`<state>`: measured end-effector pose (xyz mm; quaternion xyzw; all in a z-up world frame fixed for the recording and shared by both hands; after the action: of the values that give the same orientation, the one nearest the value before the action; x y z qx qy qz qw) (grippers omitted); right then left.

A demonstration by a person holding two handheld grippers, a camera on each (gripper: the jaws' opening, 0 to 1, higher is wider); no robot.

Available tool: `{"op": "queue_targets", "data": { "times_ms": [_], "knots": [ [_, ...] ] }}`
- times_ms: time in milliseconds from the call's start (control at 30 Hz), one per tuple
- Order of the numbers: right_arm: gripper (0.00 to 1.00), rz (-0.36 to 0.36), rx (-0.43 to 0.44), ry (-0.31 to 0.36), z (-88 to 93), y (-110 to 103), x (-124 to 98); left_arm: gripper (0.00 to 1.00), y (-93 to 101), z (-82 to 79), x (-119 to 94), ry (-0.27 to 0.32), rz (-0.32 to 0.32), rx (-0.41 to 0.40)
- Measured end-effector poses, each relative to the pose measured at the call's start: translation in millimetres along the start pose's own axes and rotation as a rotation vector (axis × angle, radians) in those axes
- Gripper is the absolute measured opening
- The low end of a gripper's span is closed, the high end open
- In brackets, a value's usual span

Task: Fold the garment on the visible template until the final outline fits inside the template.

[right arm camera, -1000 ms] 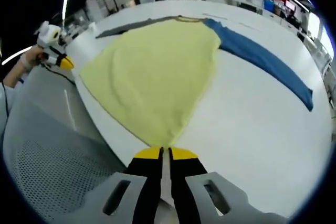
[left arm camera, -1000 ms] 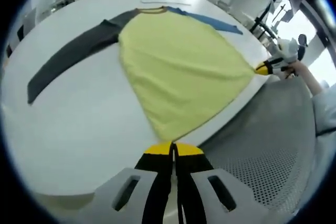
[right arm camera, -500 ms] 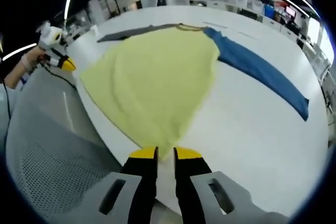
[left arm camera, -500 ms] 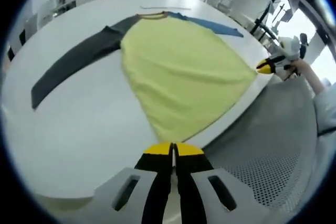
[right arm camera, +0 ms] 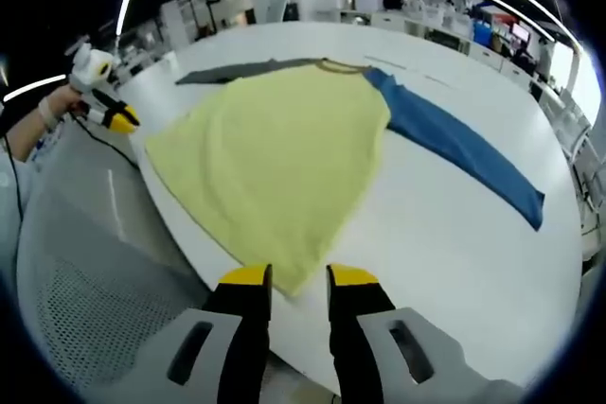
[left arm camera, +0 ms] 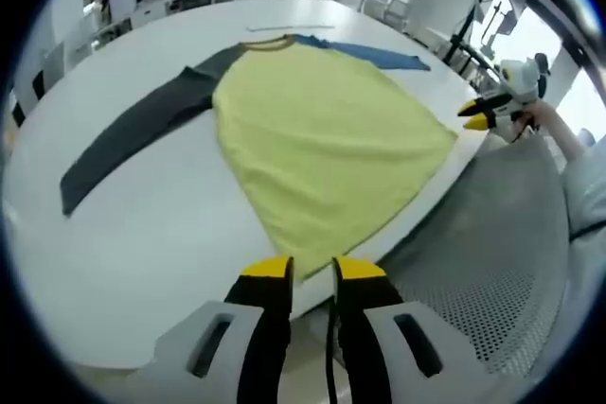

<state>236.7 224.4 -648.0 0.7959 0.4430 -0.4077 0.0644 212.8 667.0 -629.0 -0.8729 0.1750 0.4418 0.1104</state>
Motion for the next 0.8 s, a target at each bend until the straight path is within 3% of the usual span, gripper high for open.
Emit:
{"op": "queue_targets", "data": {
  "times_ms": [133, 300, 433, 800],
  "knots": [
    [0.26, 0.014, -0.016, 0.018, -5.2, -2.3, -5.1, 0.20, 0.8, -6.3, -6.5, 0.048, 0.002, -0.010],
    [0.27, 0.029, -0.020, 0.032, -6.4, -3.5, -6.6, 0.28, 0.6, -7.6, -10.1, 0.058, -0.016, 0.015],
    [0.31, 0.040, -0.028, 0.043, -7.0, -5.8, -10.1, 0.31, -0.3, -8.0, -14.2, 0.088, -0.006, -0.024],
    [0.38, 0.037, -0.047, 0.094, -16.8, -14.5, -21.4, 0.45, 6.3, -6.7, -21.3, 0.098, -0.015, 0.005]
  ]
}}
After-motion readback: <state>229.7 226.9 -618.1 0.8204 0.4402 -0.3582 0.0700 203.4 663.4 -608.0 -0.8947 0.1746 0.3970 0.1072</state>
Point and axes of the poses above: the point that each gripper's makers call its tool centre point, and the gripper's own axes: x roughly forward along the fingers, y roughly to its right, z roughly out of its underside, the point moved 10 cm from there along -x, roughly backward along the fingers, and after that the axes turned 15 degrees about -z, right-handed, at the moved point
